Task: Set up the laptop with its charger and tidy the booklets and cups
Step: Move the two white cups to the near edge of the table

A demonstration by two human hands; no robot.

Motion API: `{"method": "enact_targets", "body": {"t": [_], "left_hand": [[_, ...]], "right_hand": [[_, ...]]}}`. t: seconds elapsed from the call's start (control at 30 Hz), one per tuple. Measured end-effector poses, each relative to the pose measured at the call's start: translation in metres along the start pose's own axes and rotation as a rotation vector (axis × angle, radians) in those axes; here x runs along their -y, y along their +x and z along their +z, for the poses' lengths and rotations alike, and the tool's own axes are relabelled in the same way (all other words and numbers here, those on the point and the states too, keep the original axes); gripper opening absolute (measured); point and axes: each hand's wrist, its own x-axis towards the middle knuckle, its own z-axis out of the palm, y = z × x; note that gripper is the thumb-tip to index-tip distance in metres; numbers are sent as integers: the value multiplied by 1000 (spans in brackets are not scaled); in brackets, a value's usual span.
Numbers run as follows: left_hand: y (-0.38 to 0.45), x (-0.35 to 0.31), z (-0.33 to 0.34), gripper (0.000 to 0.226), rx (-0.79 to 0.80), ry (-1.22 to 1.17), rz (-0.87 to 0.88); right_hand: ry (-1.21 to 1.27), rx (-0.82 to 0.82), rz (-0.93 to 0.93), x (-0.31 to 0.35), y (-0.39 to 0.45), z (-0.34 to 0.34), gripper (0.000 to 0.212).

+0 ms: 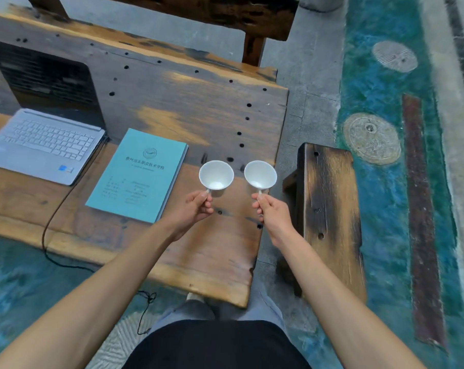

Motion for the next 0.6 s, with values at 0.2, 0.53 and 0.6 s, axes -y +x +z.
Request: {"method": "enact_targets", "body": {"t": [0.2,0.53,0.6], "left_hand": [[-56,70,-7,28,8,-1,-90],[-88,135,-9,29,-88,27,-176],[-89,143,-8,29,-100,20,-169]], "right_hand": [[-33,-64,25,-63,-71,4,25],[-56,-80,151,-137,-124,16,25],[-34,-88,164,-144,-127,18,25]]}}
